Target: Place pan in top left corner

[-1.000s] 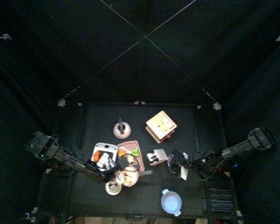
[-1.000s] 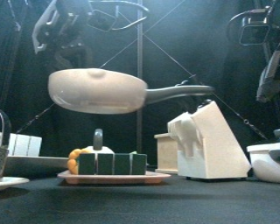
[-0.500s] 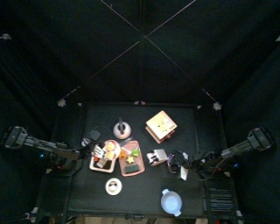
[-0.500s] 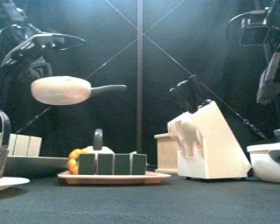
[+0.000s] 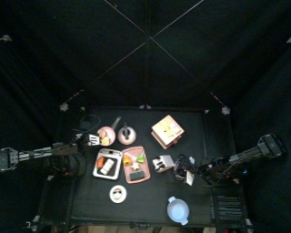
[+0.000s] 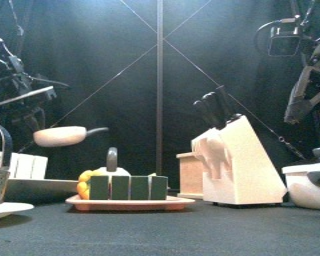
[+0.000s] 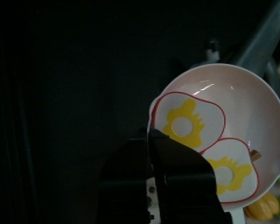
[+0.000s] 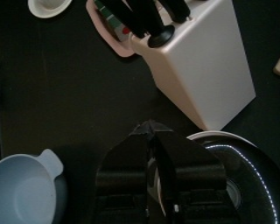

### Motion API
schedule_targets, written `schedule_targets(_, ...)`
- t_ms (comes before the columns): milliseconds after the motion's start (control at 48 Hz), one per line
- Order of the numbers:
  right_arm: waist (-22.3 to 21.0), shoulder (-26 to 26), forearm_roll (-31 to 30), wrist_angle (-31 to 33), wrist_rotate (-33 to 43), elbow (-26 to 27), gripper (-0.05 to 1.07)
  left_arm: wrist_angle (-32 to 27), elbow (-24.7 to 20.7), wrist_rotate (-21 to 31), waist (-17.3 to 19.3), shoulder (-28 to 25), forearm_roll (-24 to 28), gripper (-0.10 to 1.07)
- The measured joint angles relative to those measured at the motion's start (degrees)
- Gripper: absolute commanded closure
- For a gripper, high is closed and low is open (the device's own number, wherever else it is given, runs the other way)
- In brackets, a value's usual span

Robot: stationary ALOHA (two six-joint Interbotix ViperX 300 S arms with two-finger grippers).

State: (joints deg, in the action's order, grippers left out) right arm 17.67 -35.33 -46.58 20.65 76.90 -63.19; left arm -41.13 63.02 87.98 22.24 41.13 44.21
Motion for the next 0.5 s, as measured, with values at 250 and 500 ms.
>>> schedule_targets(250,0.0,0.18,0.0,-0.18,-0.09,0.0,0.59,5.71,0.7,0.26,7.82,-8.17,-2.99,0.66)
schedule_targets(500,0.0,0.18,0.0,-0.18,-0.09,0.0,0.59,8.53,0.35,0.62,9.49,-14.68,-3.34,0.61)
